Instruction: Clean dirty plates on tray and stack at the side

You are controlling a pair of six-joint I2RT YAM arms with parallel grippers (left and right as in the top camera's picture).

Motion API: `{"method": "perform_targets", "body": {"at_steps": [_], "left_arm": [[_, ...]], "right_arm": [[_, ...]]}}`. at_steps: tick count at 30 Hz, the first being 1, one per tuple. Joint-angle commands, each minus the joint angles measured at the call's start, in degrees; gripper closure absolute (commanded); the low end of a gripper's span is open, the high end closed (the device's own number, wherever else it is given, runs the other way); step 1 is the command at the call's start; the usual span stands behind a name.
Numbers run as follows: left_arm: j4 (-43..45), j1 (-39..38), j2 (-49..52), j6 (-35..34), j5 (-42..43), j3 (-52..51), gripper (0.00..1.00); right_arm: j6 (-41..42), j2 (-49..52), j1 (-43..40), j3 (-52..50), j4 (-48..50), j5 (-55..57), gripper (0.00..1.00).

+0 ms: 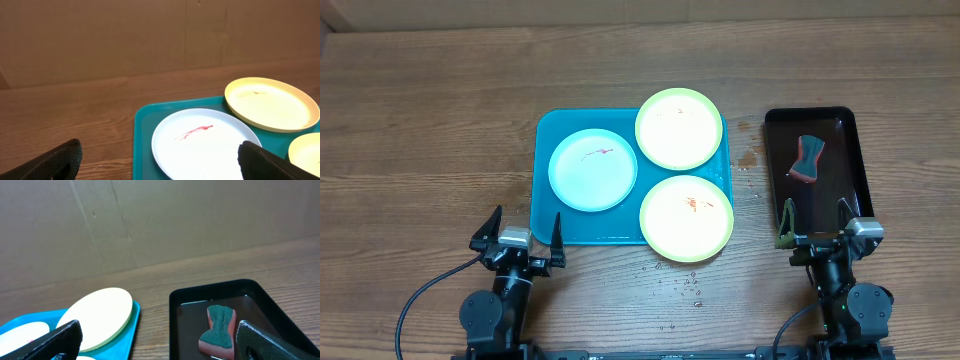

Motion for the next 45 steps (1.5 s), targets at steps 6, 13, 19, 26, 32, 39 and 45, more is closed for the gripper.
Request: {"method": "perform_targets", "body": {"at_steps": [6,13,19,26,32,39,45], "left_arm": [[0.07,-0.2,-0.74,1.51,-0.55,-0.39,0.0],[0.04,-0.2,-0.74,1.51,-0.55,-0.39,0.0],[0.07,-0.2,-0.74,1.53,-0.55,-0.39,0.0],[0.07,-0.2,-0.74,1.51,-0.55,-0.39,0.0],[0.07,-0.2,-0.74,1.62,-1.31,-0.39,0.0],[-0.04,-0.2,-0.74,1.55,-2.56,-0.39,0.0],[0.0,-0.2,-0.74,1.53,-2.51,-0.39,0.0]], "right_arm": [[-0.02,-0.63,0.22,-0.59,0.33,-0.11,0.0],[-0.02,-0.63,0.22,-0.59,0.33,-0.11,0.0],[-0.02,-0.63,0.22,-0.59,0.33,-0.11,0.0],[-0.02,-0.63,0.22,-0.59,0.33,-0.11,0.0],[-0.02,-0.63,0.22,-0.59,0.33,-0.11,0.0],[-0.02,-0.63,0.22,-0.59,0.35,-0.11,0.0],[-0.02,-0.63,0.22,-0.59,0.33,-0.13,0.0]]}}
